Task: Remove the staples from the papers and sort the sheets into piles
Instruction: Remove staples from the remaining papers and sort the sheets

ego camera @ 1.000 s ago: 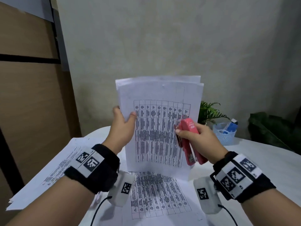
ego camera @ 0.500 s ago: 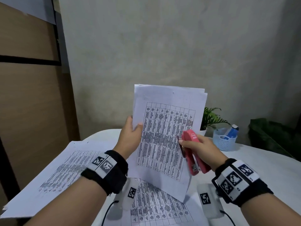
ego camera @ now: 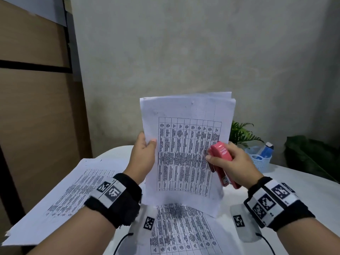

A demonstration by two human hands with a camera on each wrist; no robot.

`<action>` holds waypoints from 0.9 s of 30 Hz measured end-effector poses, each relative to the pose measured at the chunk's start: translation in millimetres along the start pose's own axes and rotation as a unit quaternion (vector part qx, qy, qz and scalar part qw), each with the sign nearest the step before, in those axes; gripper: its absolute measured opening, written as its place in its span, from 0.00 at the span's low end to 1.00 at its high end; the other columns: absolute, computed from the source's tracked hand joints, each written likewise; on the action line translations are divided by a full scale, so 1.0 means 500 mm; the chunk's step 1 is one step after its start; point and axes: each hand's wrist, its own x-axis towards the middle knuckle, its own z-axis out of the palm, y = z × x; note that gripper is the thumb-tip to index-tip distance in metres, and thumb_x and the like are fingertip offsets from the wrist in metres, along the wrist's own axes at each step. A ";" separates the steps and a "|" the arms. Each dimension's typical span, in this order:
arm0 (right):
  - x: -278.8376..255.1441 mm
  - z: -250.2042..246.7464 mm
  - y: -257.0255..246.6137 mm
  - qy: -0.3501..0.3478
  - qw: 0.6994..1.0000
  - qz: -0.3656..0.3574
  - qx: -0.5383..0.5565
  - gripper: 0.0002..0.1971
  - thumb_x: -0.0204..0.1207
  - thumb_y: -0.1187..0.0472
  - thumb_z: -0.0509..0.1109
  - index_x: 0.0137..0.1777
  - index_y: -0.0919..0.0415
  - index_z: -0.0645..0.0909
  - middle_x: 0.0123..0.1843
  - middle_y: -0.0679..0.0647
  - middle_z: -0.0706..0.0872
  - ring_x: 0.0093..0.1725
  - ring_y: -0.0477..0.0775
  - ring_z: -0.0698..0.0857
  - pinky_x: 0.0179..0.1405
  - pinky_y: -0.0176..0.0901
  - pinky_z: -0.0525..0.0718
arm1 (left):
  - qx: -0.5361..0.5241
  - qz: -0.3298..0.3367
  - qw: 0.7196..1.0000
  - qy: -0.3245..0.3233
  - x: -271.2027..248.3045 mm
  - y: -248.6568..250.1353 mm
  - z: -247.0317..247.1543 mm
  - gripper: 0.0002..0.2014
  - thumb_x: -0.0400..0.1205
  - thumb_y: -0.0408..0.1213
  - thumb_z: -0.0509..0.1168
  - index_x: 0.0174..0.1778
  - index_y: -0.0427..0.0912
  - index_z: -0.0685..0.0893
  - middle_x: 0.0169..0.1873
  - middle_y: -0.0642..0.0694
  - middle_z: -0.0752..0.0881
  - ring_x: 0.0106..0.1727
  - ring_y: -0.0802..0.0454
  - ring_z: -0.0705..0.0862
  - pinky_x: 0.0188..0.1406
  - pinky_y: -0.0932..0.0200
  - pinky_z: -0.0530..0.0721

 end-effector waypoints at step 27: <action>-0.004 0.015 0.014 -0.028 0.998 0.029 0.056 0.10 0.68 0.51 0.77 0.48 0.48 0.85 0.44 0.56 0.88 0.40 0.57 0.89 0.38 0.46 0.87 | 0.067 0.088 0.994 -0.011 0.033 0.061 -0.001 0.10 0.85 0.49 0.58 0.48 0.45 0.75 0.44 0.46 0.87 0.47 0.47 0.87 0.55 0.37 0.84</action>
